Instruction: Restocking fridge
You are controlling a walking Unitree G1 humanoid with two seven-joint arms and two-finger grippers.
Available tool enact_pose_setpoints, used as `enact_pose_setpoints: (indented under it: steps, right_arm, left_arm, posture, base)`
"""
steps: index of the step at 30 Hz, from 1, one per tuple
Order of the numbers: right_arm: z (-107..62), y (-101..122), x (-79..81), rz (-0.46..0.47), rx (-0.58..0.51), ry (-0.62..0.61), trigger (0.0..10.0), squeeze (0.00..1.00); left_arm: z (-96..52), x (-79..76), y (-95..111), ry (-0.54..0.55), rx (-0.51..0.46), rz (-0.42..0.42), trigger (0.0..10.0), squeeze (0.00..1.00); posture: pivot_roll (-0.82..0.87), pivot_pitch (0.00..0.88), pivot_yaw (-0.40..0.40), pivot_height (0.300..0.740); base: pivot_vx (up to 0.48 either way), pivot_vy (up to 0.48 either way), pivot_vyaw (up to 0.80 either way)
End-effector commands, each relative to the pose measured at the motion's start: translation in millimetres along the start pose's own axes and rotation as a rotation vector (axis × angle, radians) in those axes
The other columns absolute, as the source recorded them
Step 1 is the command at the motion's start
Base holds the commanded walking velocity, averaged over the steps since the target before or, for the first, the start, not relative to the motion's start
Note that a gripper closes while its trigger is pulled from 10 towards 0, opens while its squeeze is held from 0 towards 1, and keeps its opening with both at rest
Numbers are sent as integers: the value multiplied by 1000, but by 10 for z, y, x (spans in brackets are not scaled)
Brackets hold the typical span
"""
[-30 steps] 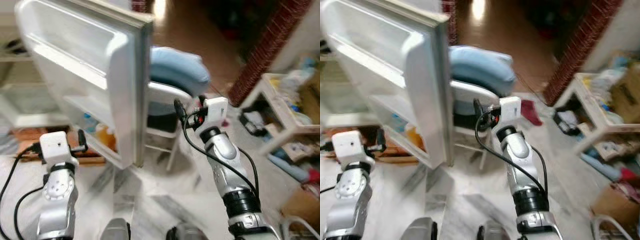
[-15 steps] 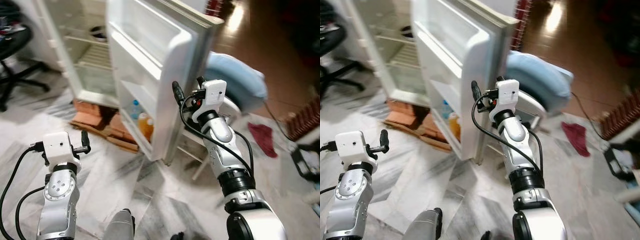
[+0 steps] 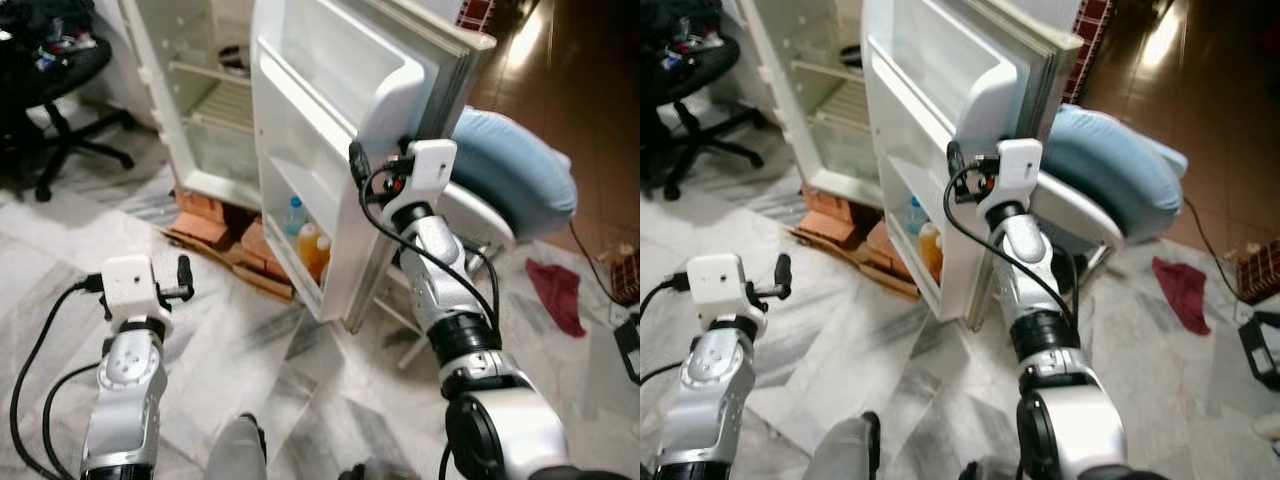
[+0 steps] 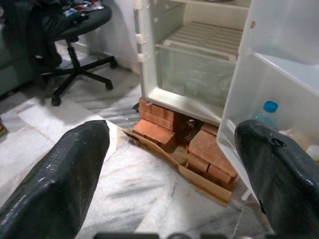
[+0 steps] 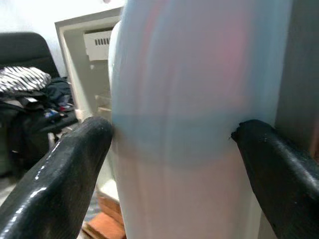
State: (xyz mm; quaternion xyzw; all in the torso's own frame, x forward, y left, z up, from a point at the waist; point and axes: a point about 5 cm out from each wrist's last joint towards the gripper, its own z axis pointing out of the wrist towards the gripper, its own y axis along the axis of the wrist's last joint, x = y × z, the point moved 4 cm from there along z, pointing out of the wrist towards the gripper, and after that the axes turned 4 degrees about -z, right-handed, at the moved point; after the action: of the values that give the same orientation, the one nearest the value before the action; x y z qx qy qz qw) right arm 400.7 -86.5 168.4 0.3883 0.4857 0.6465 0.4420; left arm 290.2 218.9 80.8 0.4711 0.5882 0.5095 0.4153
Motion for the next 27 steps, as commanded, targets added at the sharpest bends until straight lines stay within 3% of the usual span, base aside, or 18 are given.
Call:
enact_pose_setpoints:
  steps: [1, 4, 5, 6, 9, 12, 17, 21, 23, 25, 27]
  right_arm:
    - [-2, -42, -1, 73, 19, 11, 10000, 0]
    - [16, -31, 107, 172, 18, 53, 10000, 0]
    - [23, 76, 289, 234, -24, 150, 10000, 0]
    - [-27, 239, 571, 318, -77, 300, 10000, 0]
    - [-201, 282, 880, 337, -82, 487, 10000, 0]
    - [-307, 171, 937, 322, -42, 540, 10000, 0]
    - [-483, -118, 789, 248, 88, 549, 10000, 0]
    - [-647, -329, 473, 142, 218, 498, 10000, 0]
    - [-673, -355, 402, 109, 232, 484, 10000, 0]
    - [-698, -446, 148, 15, 286, 411, 10000, 0]
    - [-702, -458, 58, -12, 299, 386, 10000, 0]
  left_arm:
    - [4, -5, -27, -7, 15, 8, 10000, 0]
    - [5, -17, -29, -15, 16, 11, 10000, 0]
    - [6, -26, -29, -19, 16, 12, 10000, 0]
    - [11, -34, -18, -24, 11, 10, 10000, 0]
    - [12, -55, -8, -36, 8, 15, 10000, 0]
    - [7, -64, -6, -40, 7, 17, 10000, 0]
    - [-9, -60, -1, -42, 5, 19, 10000, 0]
    - [-11, -55, -11, -41, 10, 18, 10000, 0]
    - [-10, -59, -13, -43, 11, 18, 10000, 0]
    - [-10, -68, -22, -50, 16, 20, 10000, 0]
    - [-9, -69, -24, -51, 18, 20, 10000, 0]
  posture:
    - [101, 56, -65, 740]
    - [100, 56, -62, 740]
    - [103, 55, -62, 740]
    - [101, 53, -60, 740]
    - [99, 52, -62, 740]
    - [100, 54, -63, 740]
    - [96, 68, -62, 740]
    - [91, 73, -61, 740]
    - [91, 73, -61, 740]
    - [78, 78, -56, 740]
    - [77, 79, -55, 740]
  base:
    - [0, 0, 0]
    - [0, 0, 0]
    - [0, 0, 0]
    - [0, 0, 0]
    - [0, 0, 0]
    - [0, 0, 0]
    - [0, 0, 0]
    - [0, 0, 0]
    - [0, 0, 0]
    - [0, 0, 0]
    - [0, 0, 0]
